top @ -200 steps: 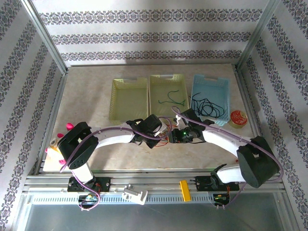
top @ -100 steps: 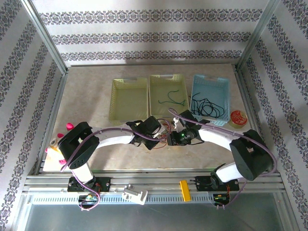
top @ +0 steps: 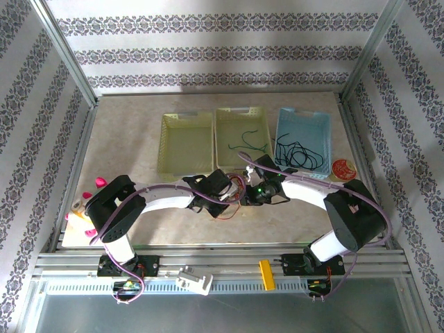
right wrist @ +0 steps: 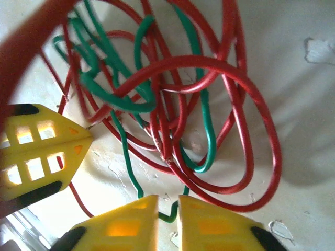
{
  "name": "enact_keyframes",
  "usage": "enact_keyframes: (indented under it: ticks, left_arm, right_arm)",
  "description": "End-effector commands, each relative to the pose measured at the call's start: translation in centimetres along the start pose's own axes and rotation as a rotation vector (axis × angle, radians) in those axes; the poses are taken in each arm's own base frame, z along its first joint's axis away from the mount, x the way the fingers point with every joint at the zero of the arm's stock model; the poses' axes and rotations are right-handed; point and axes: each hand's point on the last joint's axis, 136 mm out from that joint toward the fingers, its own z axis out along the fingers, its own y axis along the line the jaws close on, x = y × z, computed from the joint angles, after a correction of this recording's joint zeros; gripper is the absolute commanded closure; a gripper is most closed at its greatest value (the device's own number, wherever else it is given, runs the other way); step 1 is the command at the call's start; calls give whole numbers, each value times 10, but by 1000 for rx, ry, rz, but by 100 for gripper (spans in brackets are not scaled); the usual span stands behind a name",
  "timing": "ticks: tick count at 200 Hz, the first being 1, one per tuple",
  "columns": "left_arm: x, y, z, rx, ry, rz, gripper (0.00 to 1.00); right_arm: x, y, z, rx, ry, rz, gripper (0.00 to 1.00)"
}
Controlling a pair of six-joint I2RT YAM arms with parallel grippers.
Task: Untangle the cables
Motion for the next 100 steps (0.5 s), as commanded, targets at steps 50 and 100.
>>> enact_keyframes:
  ticks: [50,100]
  left_arm:
    - [23,9,14,-77,69,3,100]
    - [40,14,25,-99,125,-12,100]
  right_arm:
    - [-14,-35,-30,224,-157,50,98]
    - [-16,-69,-73,406,-309,118,100]
